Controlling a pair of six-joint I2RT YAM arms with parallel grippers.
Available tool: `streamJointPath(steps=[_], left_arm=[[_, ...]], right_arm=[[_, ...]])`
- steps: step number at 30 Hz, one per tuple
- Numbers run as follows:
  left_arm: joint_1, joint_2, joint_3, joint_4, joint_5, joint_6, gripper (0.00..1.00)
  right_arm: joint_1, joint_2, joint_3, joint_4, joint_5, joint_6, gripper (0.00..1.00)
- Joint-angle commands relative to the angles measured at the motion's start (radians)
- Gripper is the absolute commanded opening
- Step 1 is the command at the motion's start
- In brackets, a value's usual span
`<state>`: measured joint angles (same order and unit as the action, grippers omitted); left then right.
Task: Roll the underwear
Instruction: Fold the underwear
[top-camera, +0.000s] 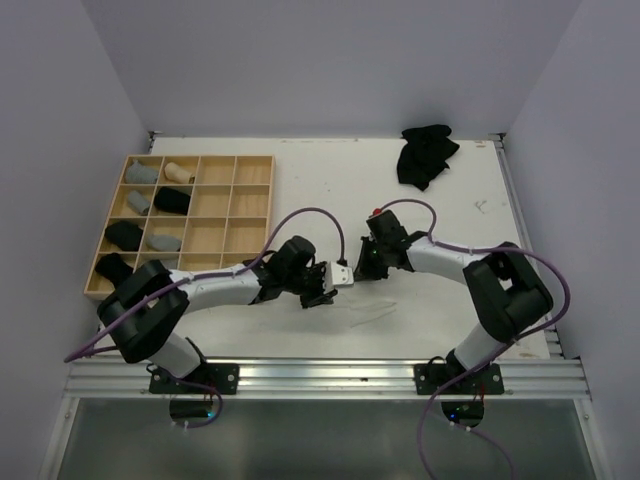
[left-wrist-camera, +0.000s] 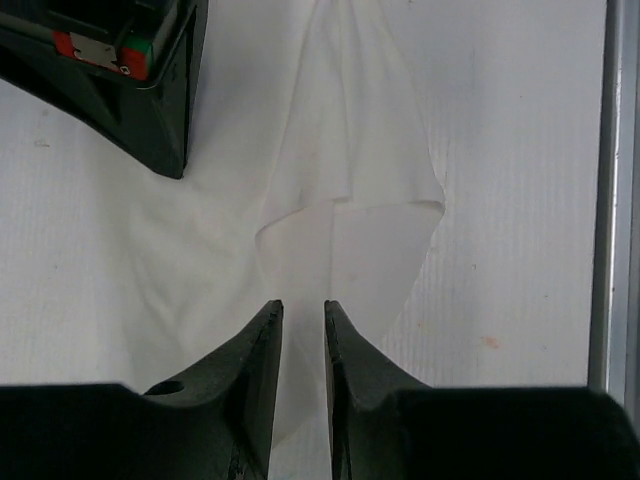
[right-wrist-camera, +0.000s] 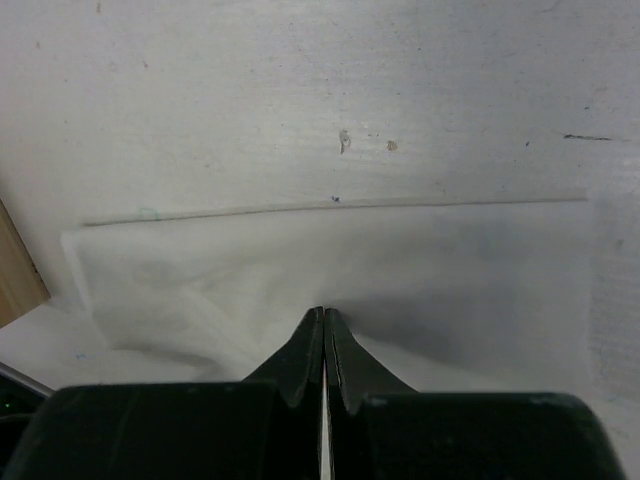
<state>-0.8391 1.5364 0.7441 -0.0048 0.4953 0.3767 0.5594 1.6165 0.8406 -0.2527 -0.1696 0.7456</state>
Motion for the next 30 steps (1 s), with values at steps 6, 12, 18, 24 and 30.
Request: streamJointPath(steps=[6, 12, 18, 24, 30], left_arm=[[-0.086, -0.010, -0.057, 0.278, -0.193, 0.137, 0.27], [-0.150, 0.040, -0.046, 0.353, -0.256, 0.229, 0.27], [-0.198, 0.137, -0.020, 0.341, -0.317, 0.269, 0.24], [-0.233, 0.180, 0.000, 0.290, -0.356, 0.258, 0.21], [-0.304, 0.103, -0.014, 0.238, -0.264, 0.260, 0.20]], right_arm=[[-0.016, 0.086, -0.017, 0.098, -0.088, 0.032, 0.00], [-0.027, 0.108, -0.060, 0.141, -0.129, 0.061, 0.00], [-0.033, 0.117, -0.069, 0.144, -0.136, 0.067, 0.00], [-0.036, 0.134, -0.058, 0.128, -0.137, 0.052, 0.00], [-0.038, 0.157, -0.052, 0.122, -0.140, 0.041, 0.00]])
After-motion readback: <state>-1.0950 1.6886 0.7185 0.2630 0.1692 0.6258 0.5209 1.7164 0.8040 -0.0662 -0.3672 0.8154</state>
